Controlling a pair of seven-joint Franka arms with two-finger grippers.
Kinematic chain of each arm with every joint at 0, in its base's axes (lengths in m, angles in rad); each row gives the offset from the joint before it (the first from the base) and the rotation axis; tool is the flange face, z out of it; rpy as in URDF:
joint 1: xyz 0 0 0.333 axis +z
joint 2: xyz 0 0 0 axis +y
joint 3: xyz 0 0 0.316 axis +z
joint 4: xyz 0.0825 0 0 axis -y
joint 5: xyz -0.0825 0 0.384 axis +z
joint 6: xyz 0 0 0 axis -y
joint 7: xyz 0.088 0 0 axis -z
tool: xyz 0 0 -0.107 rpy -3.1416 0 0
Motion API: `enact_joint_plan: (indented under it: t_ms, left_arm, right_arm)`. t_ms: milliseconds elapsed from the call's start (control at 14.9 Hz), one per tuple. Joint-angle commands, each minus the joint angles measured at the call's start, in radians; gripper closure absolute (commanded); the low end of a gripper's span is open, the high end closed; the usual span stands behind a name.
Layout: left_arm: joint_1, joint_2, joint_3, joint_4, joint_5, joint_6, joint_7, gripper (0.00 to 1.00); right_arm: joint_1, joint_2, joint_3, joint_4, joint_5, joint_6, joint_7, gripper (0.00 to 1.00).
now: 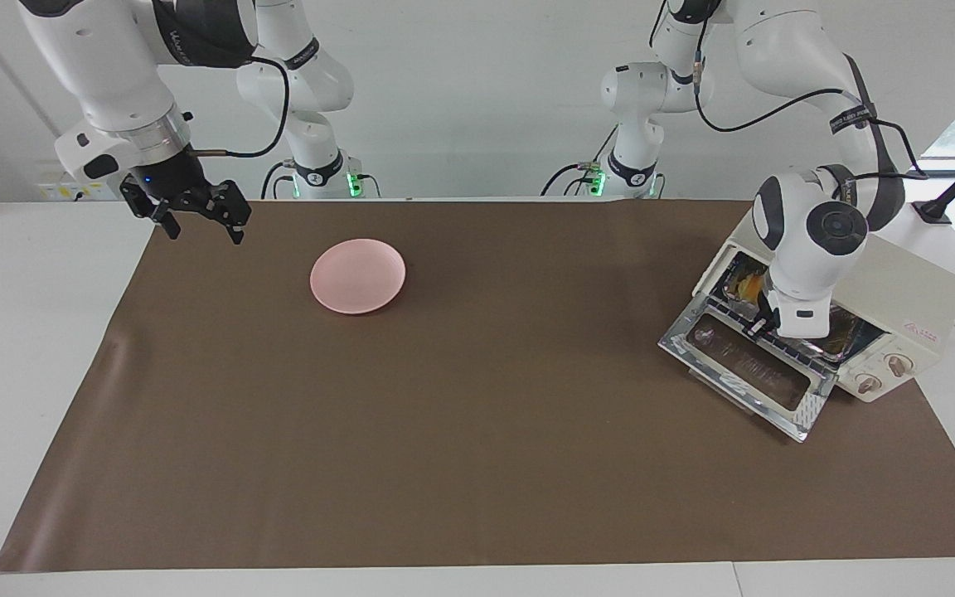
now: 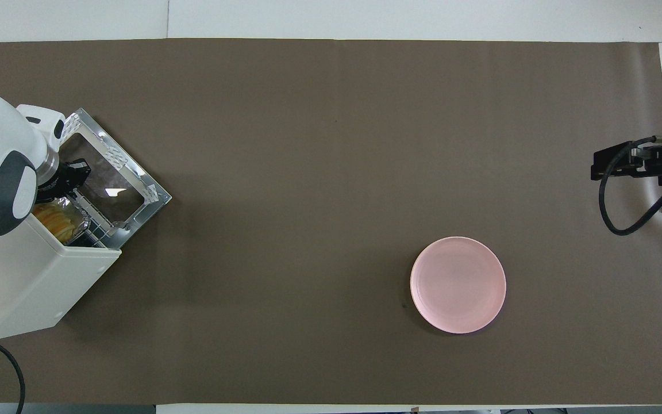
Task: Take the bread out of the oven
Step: 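Reach the left gripper into the oven and grasp the foil tray, then pull the foil tray out with the left gripper and set it down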
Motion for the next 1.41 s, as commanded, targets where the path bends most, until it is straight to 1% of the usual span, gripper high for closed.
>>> enact_joint_plan:
  t_ms: [0, 201, 470, 537, 671, 805, 872, 1073, 1208, 1275, 1342]
  left_arm:
    - [0.017, -0.03, -0.005, -0.037, 0.041, 0.02, -0.003, 1.0]
    - [0.0, -0.013, -0.008, 0.023, 0.041, 0.008, -0.002, 1.0]
    - [-0.049, 0.021, -0.016, 0.098, 0.027, 0.006, 0.0, 1.0]
    - [-0.078, 0.033, -0.016, 0.125, 0.004, 0.006, 0.0, 1.0]
    - [-0.165, 0.061, -0.015, 0.197, -0.092, -0.003, -0.002, 1.0]
    - [-0.251, 0.078, -0.015, 0.265, -0.118, -0.065, 0.0, 1.0]
    - [-0.288, 0.087, -0.016, 0.279, -0.125, -0.082, 0.0, 1.0]
    - [-0.417, 0.086, -0.018, 0.283, -0.157, -0.079, 0.0, 1.0]
    - [-0.47, 0.087, -0.018, 0.299, -0.268, -0.076, 0.0, 1.0]
    - [-0.498, 0.087, -0.018, 0.303, -0.301, -0.075, -0.002, 1.0]
    - [-0.547, 0.087, -0.018, 0.302, -0.31, -0.067, -0.002, 1.0]
  right_arm:
    - [-0.009, -0.024, 0.009, -0.027, -0.007, 0.007, 0.001, 0.0]
    - [-0.009, -0.024, 0.009, -0.027, -0.007, 0.007, 0.001, 0.0]
    - [-0.009, -0.024, 0.009, -0.027, -0.006, 0.007, 0.001, 0.0]
    - [-0.009, -0.024, 0.009, -0.027, -0.006, 0.007, 0.001, 0.0]
    - [-0.009, -0.024, 0.009, -0.027, -0.007, 0.007, 0.001, 0.0]
    - [-0.009, -0.024, 0.009, -0.027, -0.006, 0.007, 0.001, 0.0]
    - [-0.009, -0.024, 0.009, -0.027, -0.006, 0.007, 0.001, 0.0]
    - [-0.009, -0.024, 0.009, -0.027, -0.006, 0.007, 0.001, 0.0]
    - [-0.01, -0.024, 0.009, -0.027, -0.007, 0.007, 0.001, 0.0]
    - [-0.009, -0.024, 0.009, -0.027, -0.006, 0.007, 0.001, 0.0]
    - [-0.009, -0.024, 0.009, -0.027, -0.006, 0.007, 0.0, 0.0]
